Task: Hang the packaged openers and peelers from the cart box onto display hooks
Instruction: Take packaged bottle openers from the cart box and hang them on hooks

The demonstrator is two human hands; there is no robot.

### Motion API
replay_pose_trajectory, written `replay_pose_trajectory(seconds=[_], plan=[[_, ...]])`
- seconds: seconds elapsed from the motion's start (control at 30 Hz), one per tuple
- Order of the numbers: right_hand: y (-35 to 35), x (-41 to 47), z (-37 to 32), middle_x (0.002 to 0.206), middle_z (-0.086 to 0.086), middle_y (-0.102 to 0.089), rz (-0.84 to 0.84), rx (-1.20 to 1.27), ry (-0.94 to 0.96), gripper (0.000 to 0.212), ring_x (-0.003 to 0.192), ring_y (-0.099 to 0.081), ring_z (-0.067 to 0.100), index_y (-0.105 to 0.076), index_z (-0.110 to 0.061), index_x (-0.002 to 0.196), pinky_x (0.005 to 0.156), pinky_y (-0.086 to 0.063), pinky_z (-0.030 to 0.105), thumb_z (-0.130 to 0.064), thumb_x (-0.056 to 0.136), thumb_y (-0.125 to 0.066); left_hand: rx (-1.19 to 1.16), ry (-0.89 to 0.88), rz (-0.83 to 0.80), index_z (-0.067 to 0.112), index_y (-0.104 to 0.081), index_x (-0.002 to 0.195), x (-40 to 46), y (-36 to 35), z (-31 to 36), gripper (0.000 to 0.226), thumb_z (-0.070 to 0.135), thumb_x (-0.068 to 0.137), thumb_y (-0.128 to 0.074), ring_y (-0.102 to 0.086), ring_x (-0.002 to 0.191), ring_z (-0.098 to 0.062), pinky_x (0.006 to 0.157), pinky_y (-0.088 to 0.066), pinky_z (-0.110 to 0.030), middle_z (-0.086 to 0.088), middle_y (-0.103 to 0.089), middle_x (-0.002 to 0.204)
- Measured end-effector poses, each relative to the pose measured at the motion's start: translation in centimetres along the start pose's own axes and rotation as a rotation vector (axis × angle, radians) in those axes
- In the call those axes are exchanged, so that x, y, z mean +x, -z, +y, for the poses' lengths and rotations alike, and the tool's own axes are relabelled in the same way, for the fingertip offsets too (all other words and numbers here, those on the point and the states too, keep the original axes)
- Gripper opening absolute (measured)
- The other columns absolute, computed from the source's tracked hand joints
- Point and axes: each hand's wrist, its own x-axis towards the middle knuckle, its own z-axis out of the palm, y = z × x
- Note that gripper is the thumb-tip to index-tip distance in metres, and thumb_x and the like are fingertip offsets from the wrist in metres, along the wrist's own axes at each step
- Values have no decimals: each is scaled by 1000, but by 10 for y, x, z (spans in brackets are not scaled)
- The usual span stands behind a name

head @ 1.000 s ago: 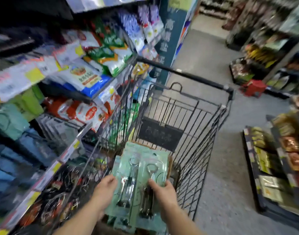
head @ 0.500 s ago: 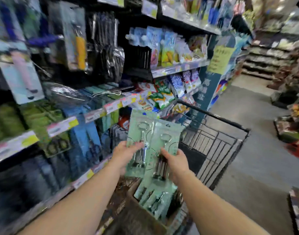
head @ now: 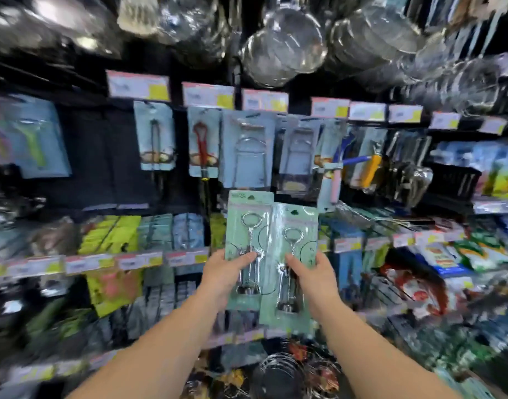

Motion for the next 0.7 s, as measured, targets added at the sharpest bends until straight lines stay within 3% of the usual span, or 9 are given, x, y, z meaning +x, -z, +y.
replay_pose_trajectory(seconds=[0.13,0.17,0.23,0.3,0.37,0.43,0.53,0.63,0.7], plan=[[-152,-59,-25,117,-12,-51,-169,-9,76,68,96,-53,9,-45,-15,137,88,-41,29,-38,81,-75,-26,-105,179,11,-48,137,-26,162,39,102,51,53,-89,-54,124,-29,108,-41,-50,-6,-58,138],[-188,-76,-31,126,-5,-57,-211,-3,86,67,104,-57,15,-47,-14,136,92,-45,32,-39,81,-76,-39,-124,226,11,-53,131,-31,199,48,95,52,53,-89,-58,118,-28,105,-44,-51,-4,-63,129],[-254,-106,-46,139,7,-53,-293,4,89,77,122,-53,27,-42,-13,141,102,-44,43,-44,79,-75,-54,-154,313,18,-64,101,-42,268,65,55,46,61,-89,-63,91,-16,84,-54,-38,13,-71,92],[-308,-132,-63,147,5,-46,-366,18,103,84,129,-48,28,-37,-15,145,105,-40,41,-47,78,-75,-66,-208,386,28,-57,78,-54,324,80,32,38,70,-86,-54,72,-2,63,-44,-23,20,-65,75],[-350,-150,-79,147,2,-44,-403,35,116,83,124,-49,22,-35,-17,145,97,-40,33,-45,79,-75,-44,-221,428,23,-66,98,-60,370,93,36,40,72,-84,-62,89,-11,76,-49,-30,6,-71,104],[-378,-160,-94,138,2,-53,-411,65,138,63,108,-57,15,-45,-20,130,89,-44,28,-40,79,-76,-32,-237,479,12,-63,120,-59,402,103,63,45,71,-84,-60,110,-23,99,-44,-37,-4,-65,123],[-400,-157,-112,138,0,-52,-373,106,164,75,116,-54,20,-42,-17,140,97,-43,35,-36,78,-79,-30,-257,496,21,-68,96,-46,430,111,39,45,70,-84,-62,100,-21,95,-43,-35,1,-68,105],[-404,-138,-133,127,-1,-58,-276,114,276,74,99,-59,13,-39,-25,138,86,-44,30,-32,77,-81,-50,-281,464,10,-63,109,-27,435,113,59,47,68,-84,-57,111,-25,105,-41,-43,2,-63,120],[-403,-120,-143,130,2,-59,-230,115,338,77,110,-60,19,-35,-31,141,93,-49,37,-32,78,-79,-73,-304,469,15,-54,131,-9,429,114,76,47,69,-84,-53,109,-23,104,-37,-44,5,-51,114]])
